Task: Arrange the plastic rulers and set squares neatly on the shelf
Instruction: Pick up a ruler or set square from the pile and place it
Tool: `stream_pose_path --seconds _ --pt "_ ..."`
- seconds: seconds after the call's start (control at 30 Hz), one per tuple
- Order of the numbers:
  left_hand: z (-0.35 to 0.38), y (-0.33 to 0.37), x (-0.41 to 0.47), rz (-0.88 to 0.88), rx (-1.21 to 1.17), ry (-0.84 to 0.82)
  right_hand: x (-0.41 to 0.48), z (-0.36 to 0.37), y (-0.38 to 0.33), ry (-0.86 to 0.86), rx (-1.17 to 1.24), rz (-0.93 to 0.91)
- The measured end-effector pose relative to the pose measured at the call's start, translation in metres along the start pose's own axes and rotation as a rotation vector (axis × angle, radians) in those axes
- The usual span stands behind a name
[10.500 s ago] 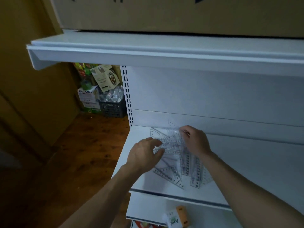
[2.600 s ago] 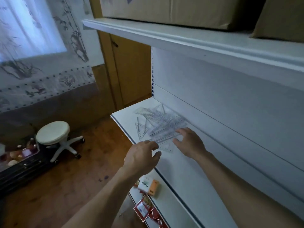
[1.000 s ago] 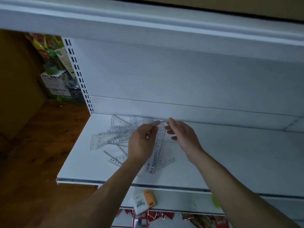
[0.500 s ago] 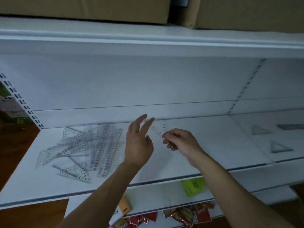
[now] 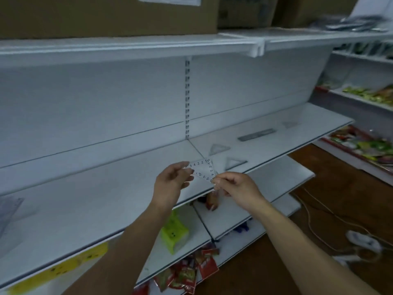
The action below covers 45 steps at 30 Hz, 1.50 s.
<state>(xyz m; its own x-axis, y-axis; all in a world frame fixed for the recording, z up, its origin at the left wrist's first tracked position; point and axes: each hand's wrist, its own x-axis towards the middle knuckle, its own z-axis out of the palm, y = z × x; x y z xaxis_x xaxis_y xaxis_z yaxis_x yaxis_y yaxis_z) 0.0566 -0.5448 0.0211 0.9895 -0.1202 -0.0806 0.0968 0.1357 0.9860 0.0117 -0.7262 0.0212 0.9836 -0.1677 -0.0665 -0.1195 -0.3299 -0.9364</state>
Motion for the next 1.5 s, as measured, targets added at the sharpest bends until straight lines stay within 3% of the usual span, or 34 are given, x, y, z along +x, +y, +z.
stream_pose_path --seconds 0.4,0.8,1.1,1.5 --pt "0.183 -0.031 0.020 0.026 0.072 -0.183 -0.009 -0.159 0.078 0.232 0.042 0.075" --pt "0.319 -0.053 0.116 0.076 0.052 -0.202 0.086 -0.281 0.120 0.279 0.095 0.104" --pt "0.330 -0.045 0.168 0.106 0.029 -0.050 0.165 -0.304 0.110 0.149 0.028 0.006" --pt "0.276 -0.037 0.173 0.152 0.022 0.365 0.245 -0.246 0.094 -0.186 0.054 -0.163"
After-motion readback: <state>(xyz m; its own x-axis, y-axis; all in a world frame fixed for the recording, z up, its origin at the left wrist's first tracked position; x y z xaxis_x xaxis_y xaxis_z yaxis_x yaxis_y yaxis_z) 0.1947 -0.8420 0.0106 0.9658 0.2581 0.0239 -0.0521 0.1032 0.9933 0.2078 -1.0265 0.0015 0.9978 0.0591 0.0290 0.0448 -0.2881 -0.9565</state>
